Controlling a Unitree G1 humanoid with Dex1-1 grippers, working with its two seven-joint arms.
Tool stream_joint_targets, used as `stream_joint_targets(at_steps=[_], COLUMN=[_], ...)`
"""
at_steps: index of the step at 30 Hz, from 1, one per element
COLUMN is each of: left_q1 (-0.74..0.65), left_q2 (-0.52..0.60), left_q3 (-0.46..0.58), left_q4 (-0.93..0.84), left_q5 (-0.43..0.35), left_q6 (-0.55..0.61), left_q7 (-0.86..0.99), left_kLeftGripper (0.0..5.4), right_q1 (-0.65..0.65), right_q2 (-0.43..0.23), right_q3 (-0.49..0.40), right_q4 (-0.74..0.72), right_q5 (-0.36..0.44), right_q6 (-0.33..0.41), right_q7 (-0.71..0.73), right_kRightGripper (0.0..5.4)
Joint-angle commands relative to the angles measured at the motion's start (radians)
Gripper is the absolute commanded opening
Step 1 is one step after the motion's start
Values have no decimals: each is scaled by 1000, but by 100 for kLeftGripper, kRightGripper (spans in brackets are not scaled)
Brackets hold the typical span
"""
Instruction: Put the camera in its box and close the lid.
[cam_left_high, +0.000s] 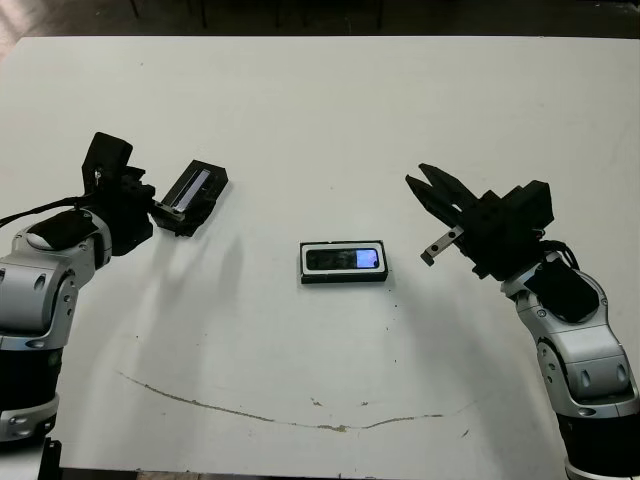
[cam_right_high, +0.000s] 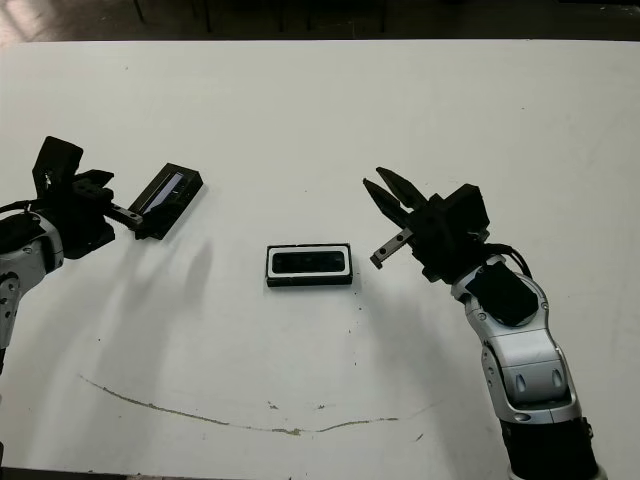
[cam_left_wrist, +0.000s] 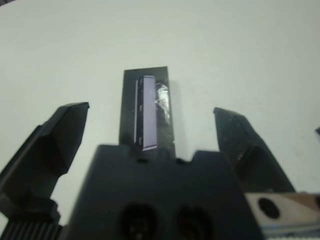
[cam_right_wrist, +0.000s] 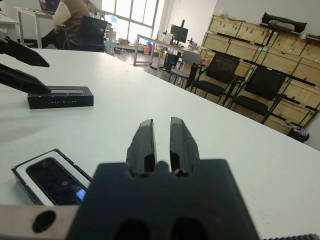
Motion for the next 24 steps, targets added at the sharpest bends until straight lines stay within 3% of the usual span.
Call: stream_joint_targets(at_steps=[1, 7, 12, 16, 24], left_q1=[10, 19, 37, 45, 56], left_q2=[27, 44, 62, 23, 11], left_q3=[-24, -37, -69, -34, -36], left_q4=[34, 122, 141, 143, 168], left_q5=[19, 21, 68, 53, 48], left_q6=[-11, -95, -157, -115, -151], left_q7=[-20, -89, -94, -52, -49], left_kLeftGripper=[538, 538, 538, 538, 538], right_q1=[18, 19, 19, 21, 21], right_q2=[-22, -25, -28, -33, -44], right_q3=[-2, -9, -15, -16, -15], right_q4=[-5, 6, 8, 6, 3], right_q5=[-9, 6, 17, 14, 13], right_q6=[11, -8, -5, -5, -1], right_q7=[8, 22, 35, 35, 37], right_kRightGripper=[0, 0, 0, 0, 0])
